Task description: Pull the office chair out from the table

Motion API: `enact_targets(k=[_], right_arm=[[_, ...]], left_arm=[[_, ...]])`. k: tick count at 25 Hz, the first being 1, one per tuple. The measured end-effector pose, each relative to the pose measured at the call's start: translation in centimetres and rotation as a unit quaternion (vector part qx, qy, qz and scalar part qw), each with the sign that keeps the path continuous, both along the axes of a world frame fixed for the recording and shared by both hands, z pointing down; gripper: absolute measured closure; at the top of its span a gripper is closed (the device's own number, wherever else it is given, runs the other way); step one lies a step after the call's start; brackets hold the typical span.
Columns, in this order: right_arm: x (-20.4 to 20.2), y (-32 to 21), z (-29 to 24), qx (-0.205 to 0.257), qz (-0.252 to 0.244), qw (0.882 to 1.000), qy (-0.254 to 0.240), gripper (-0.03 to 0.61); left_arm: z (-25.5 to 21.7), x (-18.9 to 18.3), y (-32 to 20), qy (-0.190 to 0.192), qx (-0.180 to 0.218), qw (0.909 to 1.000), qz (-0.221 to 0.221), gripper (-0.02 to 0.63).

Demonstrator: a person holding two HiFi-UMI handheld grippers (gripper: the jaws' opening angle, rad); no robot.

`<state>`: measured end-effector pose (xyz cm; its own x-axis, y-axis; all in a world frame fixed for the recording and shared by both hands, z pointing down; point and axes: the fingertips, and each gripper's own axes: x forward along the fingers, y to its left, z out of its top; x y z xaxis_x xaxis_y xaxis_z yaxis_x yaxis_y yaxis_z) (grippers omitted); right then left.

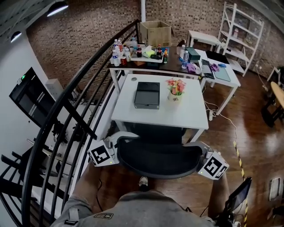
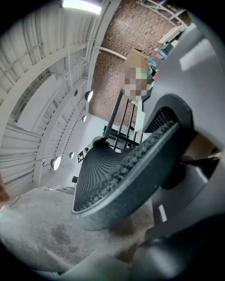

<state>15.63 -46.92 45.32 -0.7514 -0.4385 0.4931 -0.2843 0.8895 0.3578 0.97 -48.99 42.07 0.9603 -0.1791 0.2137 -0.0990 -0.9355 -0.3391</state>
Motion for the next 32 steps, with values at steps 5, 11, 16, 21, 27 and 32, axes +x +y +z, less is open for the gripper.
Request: enact_targets(k=[5, 11, 16, 21, 27, 32], right_arm=[[-0.3, 2.4, 0.1, 0.0, -0.012, 1.0, -0.002, 0.454], [-1.4, 5.1, 0.1, 0.007, -0.024, 1.0, -0.004, 0.463], [-0.8, 7.8, 0.1, 0.008, -0.024, 1.0, -0.006, 0.465], [-1.1, 10.1, 0.2, 0.002, -0.028, 1.0, -0.005, 0.463], [-1.1, 13.3, 0.1, -0.006, -0.029, 1.0, -0.005, 0.463], [-1.4, 16.0, 0.2, -0.008, -0.021, 1.0, -0.003, 0.463]], left_arm=[[-0.1, -0.3, 2.2, 0.01, -0.004, 0.9999, -0.01, 0.411], [-0.3, -1.3, 4.2, 0.023, -0.02, 0.9992, -0.025, 0.391], [-0.5, -0.7, 7.0, 0.026, -0.016, 0.9993, -0.023, 0.393], [-0.3, -1.1, 9.5, 0.023, -0.01, 0.9994, -0.024, 0.393], [-0.5, -1.1, 12.9, 0.023, -0.009, 0.9995, -0.019, 0.4], [-0.3, -1.5, 15.8, 0.023, -0.017, 0.9995, -0.014, 0.408]])
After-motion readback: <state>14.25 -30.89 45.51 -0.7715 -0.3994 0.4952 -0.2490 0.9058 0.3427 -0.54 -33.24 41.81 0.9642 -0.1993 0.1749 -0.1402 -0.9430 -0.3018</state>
